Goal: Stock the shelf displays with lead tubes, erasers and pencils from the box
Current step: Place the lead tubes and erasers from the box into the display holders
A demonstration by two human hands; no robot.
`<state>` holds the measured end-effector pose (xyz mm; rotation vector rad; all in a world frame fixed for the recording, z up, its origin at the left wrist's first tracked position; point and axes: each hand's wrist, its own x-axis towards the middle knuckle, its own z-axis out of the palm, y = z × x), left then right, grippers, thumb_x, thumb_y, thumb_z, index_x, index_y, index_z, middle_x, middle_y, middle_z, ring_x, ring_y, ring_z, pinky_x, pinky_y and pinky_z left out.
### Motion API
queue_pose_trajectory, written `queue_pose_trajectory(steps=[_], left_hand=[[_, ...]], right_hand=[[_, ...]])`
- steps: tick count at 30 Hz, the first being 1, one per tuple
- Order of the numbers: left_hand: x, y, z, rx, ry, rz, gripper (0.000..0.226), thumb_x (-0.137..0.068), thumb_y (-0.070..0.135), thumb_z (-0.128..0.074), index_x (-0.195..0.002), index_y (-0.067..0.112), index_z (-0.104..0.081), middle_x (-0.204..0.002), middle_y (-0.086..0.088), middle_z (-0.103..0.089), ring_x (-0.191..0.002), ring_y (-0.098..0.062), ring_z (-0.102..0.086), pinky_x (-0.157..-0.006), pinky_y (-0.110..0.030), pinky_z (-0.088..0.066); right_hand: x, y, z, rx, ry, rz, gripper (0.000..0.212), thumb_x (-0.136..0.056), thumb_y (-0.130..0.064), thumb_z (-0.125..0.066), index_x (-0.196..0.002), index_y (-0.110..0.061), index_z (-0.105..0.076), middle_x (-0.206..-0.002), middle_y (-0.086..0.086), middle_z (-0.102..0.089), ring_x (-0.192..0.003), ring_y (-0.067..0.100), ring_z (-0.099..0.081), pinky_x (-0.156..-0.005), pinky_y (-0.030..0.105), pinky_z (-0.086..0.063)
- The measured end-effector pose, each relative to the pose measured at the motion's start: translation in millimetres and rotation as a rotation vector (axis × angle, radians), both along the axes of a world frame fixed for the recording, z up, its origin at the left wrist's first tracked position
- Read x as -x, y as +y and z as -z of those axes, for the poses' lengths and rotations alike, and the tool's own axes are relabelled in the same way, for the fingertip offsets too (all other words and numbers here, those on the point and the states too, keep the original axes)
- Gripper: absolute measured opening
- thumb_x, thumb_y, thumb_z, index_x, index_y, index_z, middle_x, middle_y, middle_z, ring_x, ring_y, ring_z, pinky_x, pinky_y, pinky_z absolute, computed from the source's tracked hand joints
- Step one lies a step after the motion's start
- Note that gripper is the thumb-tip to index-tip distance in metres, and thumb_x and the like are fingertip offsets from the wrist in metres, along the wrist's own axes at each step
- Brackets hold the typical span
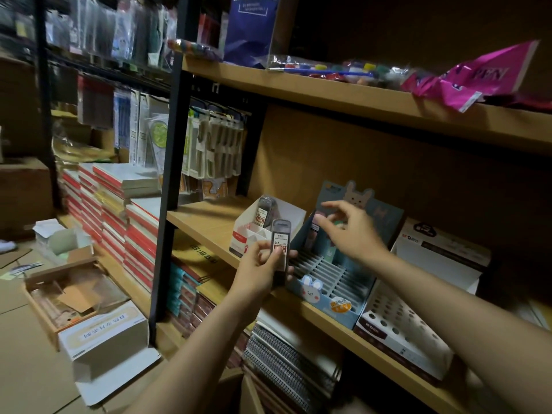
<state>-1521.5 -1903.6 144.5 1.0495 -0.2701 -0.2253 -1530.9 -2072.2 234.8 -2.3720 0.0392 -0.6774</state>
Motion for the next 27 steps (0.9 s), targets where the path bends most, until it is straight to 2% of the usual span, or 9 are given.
queue_pose_trajectory(steps=[2,6,9,12,14,16,19,24,27], left_hand=[[-2.2,3.6,-5.3,0.012,0.006,0.018,0.018,-0.099,0.015,-0.049,-0.115,0.011,-0.056,-0.099,-0.009,-0.074,-0.079,-0.017,-0.072,-0.063,-0.026,-0.057],[-7.4,7.2,-10.4,-0.048,-0.066,0.006,0.016,-0.097,0.018,-0.054,-0.111,0.016,-0.061,-0.104,-0.008,-0.069,-0.088,-0.021,-0.072,-0.070,-0.029,-0.058],[-18.8,12.0,-11.6,-0.389,-0.303,-0.324,0.015,-0.096,0.026,-0.055,-0.110,0.022,-0.060,-0.110,0.002,-0.062,-0.098,-0.014,-0.065,-0.070,-0.019,-0.055],[-31.5,24.2,-5.3,-0.740,-0.514,-0.618,0.029,-0.095,0.036,-0.054,-0.123,0.027,-0.055,-0.131,0.002,-0.043,-0.123,-0.016,-0.044,-0.094,-0.033,-0.051],[-37.4,31.0,-0.7,-0.954,-0.553,-0.555,0.039,-0.095,0.047,-0.051,-0.132,0.036,-0.051,-0.151,0.002,-0.025,-0.141,-0.022,-0.021,-0.112,-0.047,-0.035],[-41.9,33.5,3.3,-1.112,-0.551,-0.415,0.048,-0.094,0.059,-0.042,-0.139,0.045,-0.041,-0.162,0.008,-0.001,-0.149,-0.018,0.000,-0.119,-0.050,-0.017],[-47.1,35.3,9.6,-1.143,-0.597,-0.353,0.053,-0.093,0.063,-0.039,-0.144,0.048,-0.033,-0.162,0.010,0.010,-0.149,-0.016,0.008,-0.120,-0.050,-0.014],[-49.0,43.1,21.1,-1.038,-0.649,-0.358,0.050,-0.094,0.055,-0.046,-0.142,0.047,-0.035,-0.160,0.018,0.010,-0.148,-0.014,-0.013,-0.112,-0.040,-0.038],[-50.0,42.6,25.3,-1.032,-0.668,-0.372,0.049,-0.093,0.055,-0.048,-0.140,0.048,-0.036,-0.160,0.020,0.012,-0.146,-0.013,-0.020,-0.107,-0.037,-0.043]], right_hand=[[0.1,15.5,-1.5,-0.152,0.096,-0.170,0.040,-0.089,-0.024,-0.069,-0.127,-0.018,-0.059,-0.098,0.005,-0.066,-0.083,0.021,-0.069,-0.073,0.032,-0.061],[-9.2,35.1,-4.8,-0.011,0.099,-0.253,0.038,-0.082,-0.018,-0.076,-0.117,-0.025,-0.062,-0.092,-0.002,-0.066,-0.078,0.013,-0.070,-0.071,0.026,-0.059],[-25.8,37.6,-19.4,-0.098,0.056,-0.259,0.025,-0.081,-0.008,-0.076,-0.101,-0.017,-0.064,-0.088,-0.002,-0.067,-0.071,0.008,-0.069,-0.058,0.016,-0.054],[-48.5,35.5,-36.9,-0.096,-0.066,-0.157,0.023,-0.082,-0.010,-0.074,-0.093,-0.024,-0.059,-0.092,-0.005,-0.066,-0.080,0.008,-0.066,-0.062,0.018,-0.054],[-62.5,38.9,-40.4,0.015,-0.143,-0.079,0.022,-0.082,-0.016,-0.075,-0.092,-0.028,-0.059,-0.089,-0.013,-0.062,-0.080,0.000,-0.061,-0.060,0.010,-0.048],[-74.8,46.9,-35.9,0.066,-0.182,-0.062,0.022,-0.082,-0.018,-0.076,-0.092,-0.027,-0.059,-0.084,-0.018,-0.060,-0.077,-0.004,-0.058,-0.057,0.006,-0.044],[-93.2,57.3,-23.6,0.056,-0.196,-0.067,0.020,-0.083,-0.016,-0.076,-0.094,-0.023,-0.060,-0.083,-0.015,-0.060,-0.078,0.002,-0.059,-0.063,0.010,-0.047],[-112.8,66.8,-11.6,0.179,-0.173,-0.061,0.021,-0.085,-0.013,-0.072,-0.102,-0.011,-0.060,-0.102,0.004,-0.063,-0.093,0.016,-0.059,-0.079,0.028,-0.053],[-117.5,68.4,-6.8,0.298,-0.200,-0.078,0.020,-0.085,-0.012,-0.072,-0.098,-0.007,-0.059,-0.102,0.007,-0.061,-0.093,0.019,-0.058,-0.076,0.025,-0.049]])
